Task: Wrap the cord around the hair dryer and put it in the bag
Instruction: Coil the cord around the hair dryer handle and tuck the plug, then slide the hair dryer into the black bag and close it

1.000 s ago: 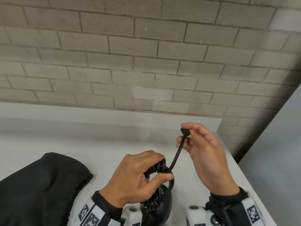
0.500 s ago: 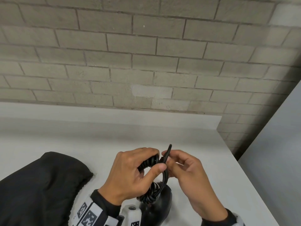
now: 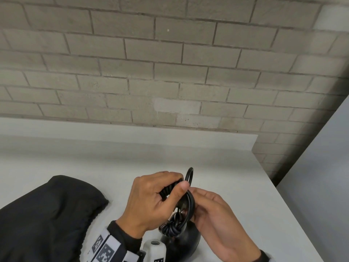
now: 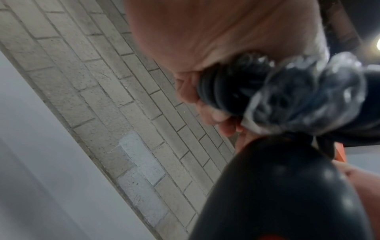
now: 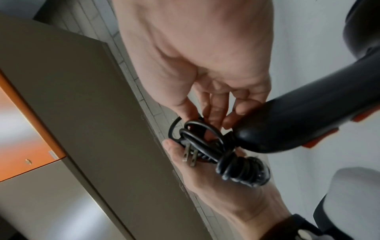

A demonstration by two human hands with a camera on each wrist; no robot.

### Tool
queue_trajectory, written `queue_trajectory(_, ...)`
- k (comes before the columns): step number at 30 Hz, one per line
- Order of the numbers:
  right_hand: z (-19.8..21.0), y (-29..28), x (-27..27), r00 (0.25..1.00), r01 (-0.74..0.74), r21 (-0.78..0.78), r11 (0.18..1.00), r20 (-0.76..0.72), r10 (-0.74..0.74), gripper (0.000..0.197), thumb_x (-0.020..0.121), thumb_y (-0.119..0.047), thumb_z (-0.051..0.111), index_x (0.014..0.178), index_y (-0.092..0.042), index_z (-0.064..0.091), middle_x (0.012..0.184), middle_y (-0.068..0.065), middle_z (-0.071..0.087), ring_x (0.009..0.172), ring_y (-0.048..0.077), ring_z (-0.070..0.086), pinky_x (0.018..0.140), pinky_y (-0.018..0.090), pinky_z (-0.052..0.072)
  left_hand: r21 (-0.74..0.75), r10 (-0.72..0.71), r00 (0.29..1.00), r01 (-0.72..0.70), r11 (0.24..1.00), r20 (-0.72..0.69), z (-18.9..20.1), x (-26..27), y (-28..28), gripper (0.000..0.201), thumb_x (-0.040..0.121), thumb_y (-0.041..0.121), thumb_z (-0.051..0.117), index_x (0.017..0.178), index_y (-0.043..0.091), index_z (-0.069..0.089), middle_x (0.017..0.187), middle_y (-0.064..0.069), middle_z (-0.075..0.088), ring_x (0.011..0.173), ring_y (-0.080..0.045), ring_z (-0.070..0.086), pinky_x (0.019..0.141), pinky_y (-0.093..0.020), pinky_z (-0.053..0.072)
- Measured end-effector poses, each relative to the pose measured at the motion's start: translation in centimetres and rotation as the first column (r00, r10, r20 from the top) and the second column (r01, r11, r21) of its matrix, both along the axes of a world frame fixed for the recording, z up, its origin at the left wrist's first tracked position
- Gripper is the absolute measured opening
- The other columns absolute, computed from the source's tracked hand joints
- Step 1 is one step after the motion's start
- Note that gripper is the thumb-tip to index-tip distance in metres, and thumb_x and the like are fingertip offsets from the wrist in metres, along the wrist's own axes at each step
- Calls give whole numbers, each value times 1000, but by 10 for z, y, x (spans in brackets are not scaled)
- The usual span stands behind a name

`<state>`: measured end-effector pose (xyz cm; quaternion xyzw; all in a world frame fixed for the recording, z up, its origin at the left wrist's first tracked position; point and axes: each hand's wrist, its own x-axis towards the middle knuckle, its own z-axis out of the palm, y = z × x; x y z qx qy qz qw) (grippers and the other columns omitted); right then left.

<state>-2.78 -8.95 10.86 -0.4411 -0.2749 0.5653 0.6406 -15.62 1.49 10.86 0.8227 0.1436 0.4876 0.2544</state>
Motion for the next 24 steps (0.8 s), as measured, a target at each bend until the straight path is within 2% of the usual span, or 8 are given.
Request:
queue_trajectory(4, 1, -3, 2, 997, -72, 30, 997, -35, 73, 33, 87, -23, 62, 96, 8, 67, 86, 16, 65, 78, 20, 59, 72, 28, 48, -15, -13, 1000, 14, 1000, 14, 0, 0, -1, 44, 99, 52, 49, 85, 18, 73, 66, 16, 60, 58, -7, 58, 50, -26, 46)
queue_trajectory(8, 2, -9, 3, 994, -98, 31, 995, 49, 96, 44, 91, -29, 52, 108, 8, 67, 105, 22, 67, 98, 28, 59, 87, 40, 43, -44, -18, 999, 19, 999, 31, -1, -1, 1, 39, 98, 51, 51, 87, 20, 72, 71, 22, 61, 62, -3, 60, 55, -19, 46)
queue_trajectory(11, 1, -13, 2, 973, -69, 27, 997, 223, 62, 37, 91, -34, 53, 105, -6, 73, 101, 11, 71, 93, 18, 61, 84, 37, 41, -44, -11, 1000, 11, 999, 3, -1, -1, 2, 38, 97, 53, 51, 86, 22, 72, 69, 18, 63, 61, -4, 60, 54, -21, 46)
queue_trajectory(14, 0, -16, -8, 898, 6, 64, 998, 439, -33, 39, 84, -39, 63, 113, -14, 71, 108, 8, 73, 102, 19, 69, 93, 35, 51, -74, -23, 1000, 22, 997, -21, -1, 0, 1, 37, 97, 51, 51, 87, 22, 72, 66, 19, 60, 57, -5, 57, 53, -19, 43)
queue_trajectory(16, 1, -19, -13, 886, 82, 93, 992, 449, -115, 40, 78, -31, 70, 115, -16, 69, 103, 10, 75, 99, 20, 72, 86, 28, 55, -87, -22, 1000, 21, 996, -18, -2, 1, 0, 36, 97, 49, 51, 88, 22, 73, 65, 22, 59, 57, -3, 57, 55, -15, 41)
queue_trajectory(18, 4, -22, -16, 921, 188, 122, 975, 322, -218, 49, 71, -17, 79, 118, -16, 65, 96, 10, 76, 87, 21, 75, 74, 22, 56, -79, -8, 1000, 6, 997, -27, -2, 2, -1, 36, 98, 49, 51, 88, 22, 73, 65, 24, 58, 57, -1, 57, 56, -13, 40)
queue_trajectory(20, 3, -24, -16, 912, 274, 182, 944, 261, -315, 62, 65, -5, 86, 119, -25, 62, 102, 7, 74, 83, 25, 75, 71, 24, 57, -77, 9, 999, -12, 997, -35, -2, 3, -1, 37, 98, 50, 50, 87, 23, 72, 64, 24, 57, 56, -1, 55, 55, -13, 39)
queue_trajectory(24, 0, -25, -19, 912, 160, 307, 938, 318, -260, 39, 65, 0, 81, 96, -20, 71, 110, 6, 72, 90, 34, 73, 76, 30, 58, -92, 13, 999, -16, 996, -33, -2, 3, -3, 31, 97, 47, 52, 83, 27, 70, 63, 26, 55, 56, -1, 55, 55, -14, 39)
